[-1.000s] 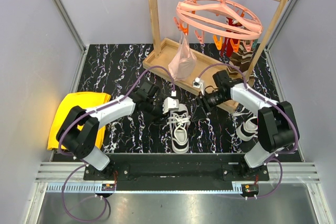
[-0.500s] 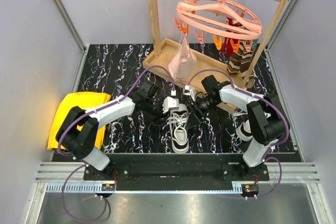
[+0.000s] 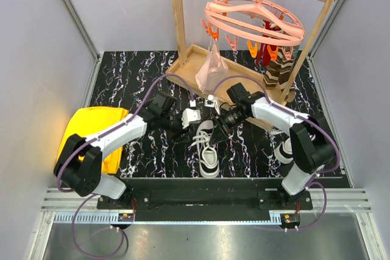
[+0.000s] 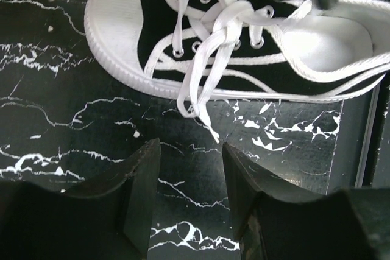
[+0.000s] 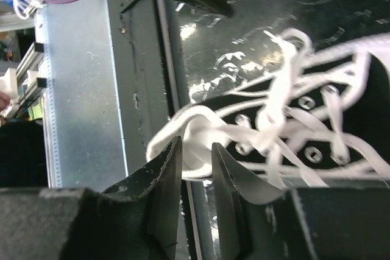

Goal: Tie the shoes

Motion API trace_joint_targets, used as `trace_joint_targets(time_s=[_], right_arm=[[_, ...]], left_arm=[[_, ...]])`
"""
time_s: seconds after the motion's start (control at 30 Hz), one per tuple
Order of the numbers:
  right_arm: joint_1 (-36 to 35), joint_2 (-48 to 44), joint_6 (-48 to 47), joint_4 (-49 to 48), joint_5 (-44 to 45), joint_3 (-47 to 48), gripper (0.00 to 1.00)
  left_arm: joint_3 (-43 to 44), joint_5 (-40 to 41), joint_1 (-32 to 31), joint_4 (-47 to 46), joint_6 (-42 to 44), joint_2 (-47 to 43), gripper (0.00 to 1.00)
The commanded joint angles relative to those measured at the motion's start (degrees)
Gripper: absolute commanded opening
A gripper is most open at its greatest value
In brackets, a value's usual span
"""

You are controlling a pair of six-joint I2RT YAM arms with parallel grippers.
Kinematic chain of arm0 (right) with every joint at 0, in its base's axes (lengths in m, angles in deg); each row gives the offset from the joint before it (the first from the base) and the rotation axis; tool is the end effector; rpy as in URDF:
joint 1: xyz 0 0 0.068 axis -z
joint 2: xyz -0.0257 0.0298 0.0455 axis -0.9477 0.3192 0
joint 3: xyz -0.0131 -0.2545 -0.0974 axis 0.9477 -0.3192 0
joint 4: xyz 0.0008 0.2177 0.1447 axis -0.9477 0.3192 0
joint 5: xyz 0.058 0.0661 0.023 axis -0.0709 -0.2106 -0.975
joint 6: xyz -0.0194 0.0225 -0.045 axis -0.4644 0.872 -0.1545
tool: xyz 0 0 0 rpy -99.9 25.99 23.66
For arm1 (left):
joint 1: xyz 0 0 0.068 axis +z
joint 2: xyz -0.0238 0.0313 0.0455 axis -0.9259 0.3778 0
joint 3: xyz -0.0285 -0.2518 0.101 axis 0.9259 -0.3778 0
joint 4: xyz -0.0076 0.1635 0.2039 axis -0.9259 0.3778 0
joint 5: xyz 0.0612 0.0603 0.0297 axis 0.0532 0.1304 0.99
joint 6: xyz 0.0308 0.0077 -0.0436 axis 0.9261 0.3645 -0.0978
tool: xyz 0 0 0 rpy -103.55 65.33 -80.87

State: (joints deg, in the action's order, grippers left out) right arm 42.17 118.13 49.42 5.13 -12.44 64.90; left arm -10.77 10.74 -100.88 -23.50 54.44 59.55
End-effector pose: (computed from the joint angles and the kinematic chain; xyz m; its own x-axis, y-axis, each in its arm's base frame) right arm 0.2639 0.1822 0.2092 -0.5594 -0.5530 -0.6174 -0.7843 0.1123 0.6101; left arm 0.2273 -0.1726 0.2195 -0.1255 0.6574 -0.7430 0.9890 0.1416 -0.0418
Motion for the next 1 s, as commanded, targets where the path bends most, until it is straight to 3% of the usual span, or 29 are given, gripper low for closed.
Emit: trace_joint_targets(time_s=[0.0,0.3,0.47,0.53,0.67,0.83,0.97], right_arm=[[-2.25,-0.69,0.96,0.68,-2.8,3.16,0.34],[-7.08,4.4,3.51,-2.3,-1.49,6.76,0.38],[-6.48,2.49,6.06,-3.19,-0.79,8.18,0.43],[-2.97,-1.12,7.11,-3.45,-0.78,7.13,0.45],[6.17,-6.03,9.93,-2.4,-1.4,3.53,0.49],[11.1,-7.54,8.52,2.0,3.42,-0.69,0.56],[12.95,-5.27,9.31,3.23,6.33,-1.58,0.64]], left_arm=[[-0.64,0.92,1.44,0.11,1.12,-2.85,0.48],[-0.46,-2.23,3.46,-1.1,-1.24,-3.55,0.48],[-2.3,-10.32,3.46,-6.89,-8.35,-5.66,0.48],[-4.4,-10.68,1.81,-9.71,-13.71,-7.24,0.48],[-9.06,-7.7,-3.73,-18.39,-16.36,-11.98,0.52],[-9.43,-3.83,-10.67,-19.92,-8.29,-11.82,0.54],[-6.97,-3.91,-12.36,-19.66,-4.42,-8.32,0.54]])
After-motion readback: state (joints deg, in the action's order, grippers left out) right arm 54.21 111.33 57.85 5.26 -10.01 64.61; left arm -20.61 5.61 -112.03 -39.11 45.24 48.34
